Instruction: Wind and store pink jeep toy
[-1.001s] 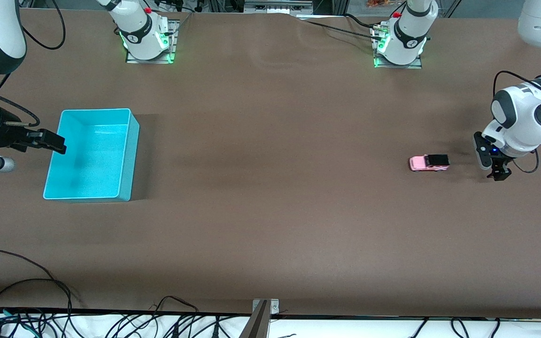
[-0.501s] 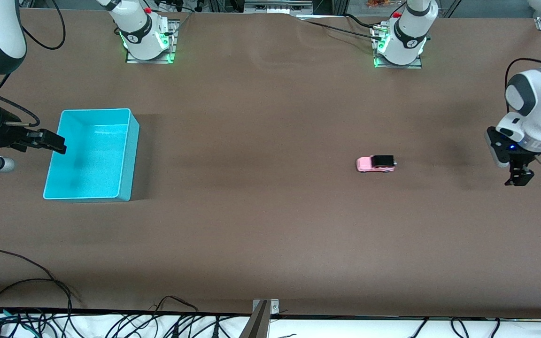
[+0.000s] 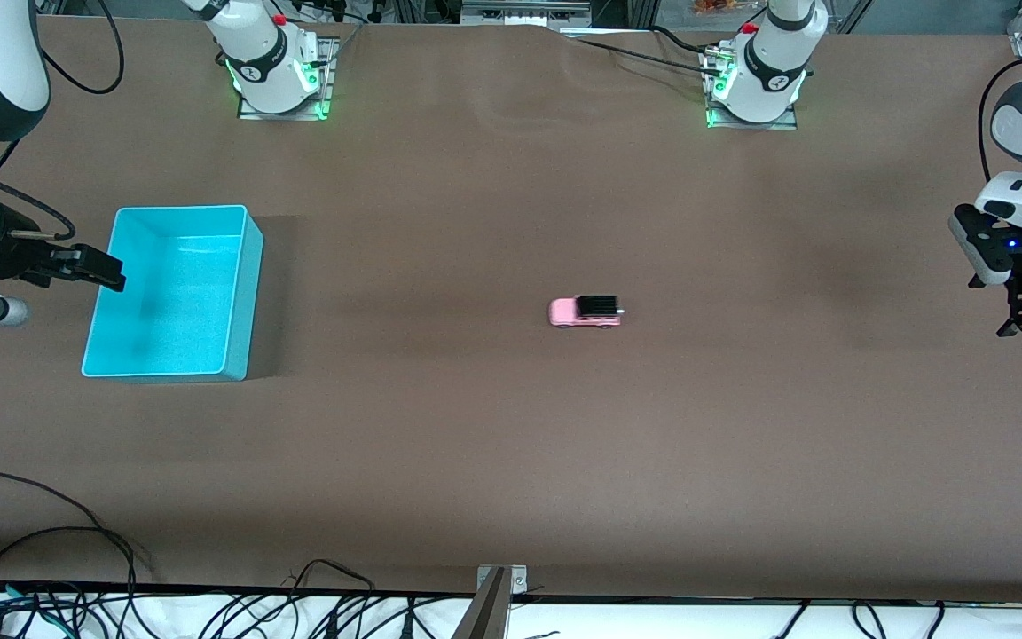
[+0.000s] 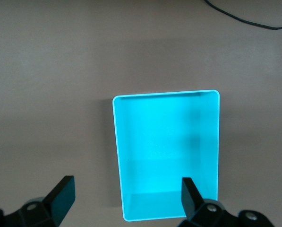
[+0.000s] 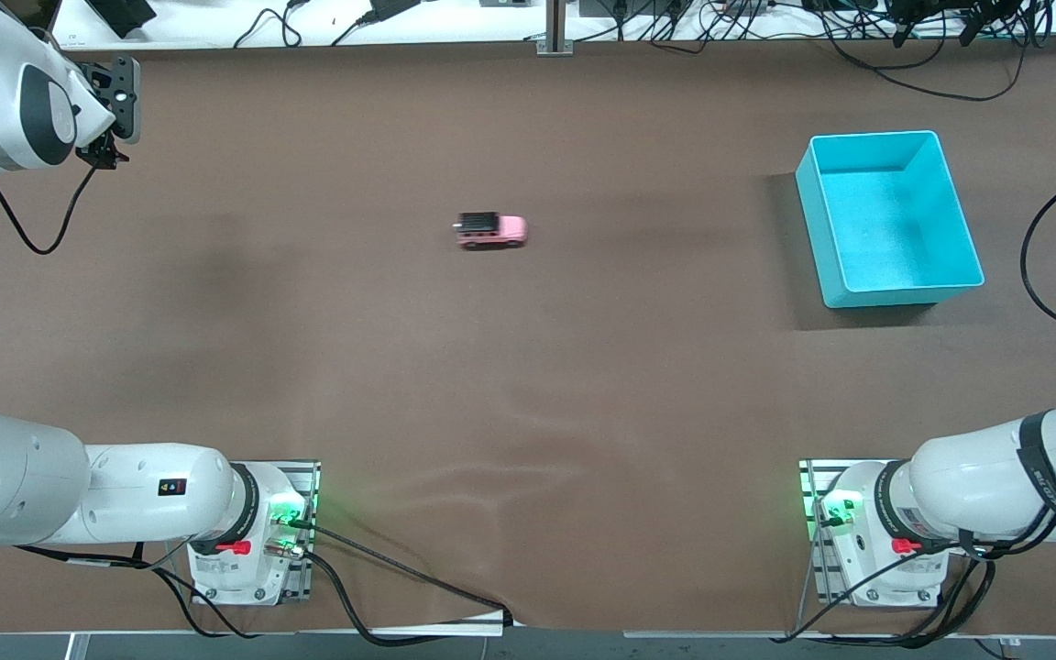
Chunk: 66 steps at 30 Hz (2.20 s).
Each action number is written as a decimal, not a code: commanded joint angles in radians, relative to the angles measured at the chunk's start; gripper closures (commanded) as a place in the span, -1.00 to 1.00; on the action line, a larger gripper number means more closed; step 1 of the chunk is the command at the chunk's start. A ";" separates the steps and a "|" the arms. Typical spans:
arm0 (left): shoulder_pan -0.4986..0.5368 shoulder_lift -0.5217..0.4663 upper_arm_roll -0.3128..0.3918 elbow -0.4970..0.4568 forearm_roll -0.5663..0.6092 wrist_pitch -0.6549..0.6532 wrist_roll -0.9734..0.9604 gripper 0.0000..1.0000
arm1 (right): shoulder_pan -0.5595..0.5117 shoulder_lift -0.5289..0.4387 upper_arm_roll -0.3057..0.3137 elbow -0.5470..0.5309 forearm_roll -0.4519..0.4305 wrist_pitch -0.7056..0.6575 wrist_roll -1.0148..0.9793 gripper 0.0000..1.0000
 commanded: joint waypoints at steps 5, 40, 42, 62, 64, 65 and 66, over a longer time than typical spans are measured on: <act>-0.005 -0.086 0.002 -0.023 -0.018 -0.008 -0.058 -1.00 | 0.002 -0.002 0.013 0.013 -0.003 -0.014 0.001 -1.00; -0.006 -0.161 -0.164 0.212 -0.007 -0.590 -0.805 -1.00 | 0.002 0.000 0.010 0.001 -0.003 -0.053 -0.007 -1.00; -0.006 -0.161 -0.174 0.235 -0.007 -0.626 -0.839 -1.00 | 0.000 0.001 0.010 -0.008 0.000 -0.073 -0.011 -1.00; -0.009 -0.160 -0.342 0.574 -0.019 -1.169 -1.391 -1.00 | 0.083 0.110 0.013 -0.013 -0.006 -0.120 -0.369 -1.00; -0.009 -0.158 -0.355 0.611 -0.021 -1.221 -1.446 -1.00 | 0.097 0.122 0.013 -0.013 -0.006 -0.115 -0.425 -1.00; -0.009 -0.158 -0.362 0.625 -0.021 -1.235 -1.459 -1.00 | 0.100 0.136 0.013 -0.013 -0.006 -0.118 -0.454 -1.00; -0.009 -0.158 -0.369 0.635 -0.021 -1.242 -1.466 -1.00 | 0.103 0.147 0.013 -0.014 -0.005 -0.116 -0.485 -1.00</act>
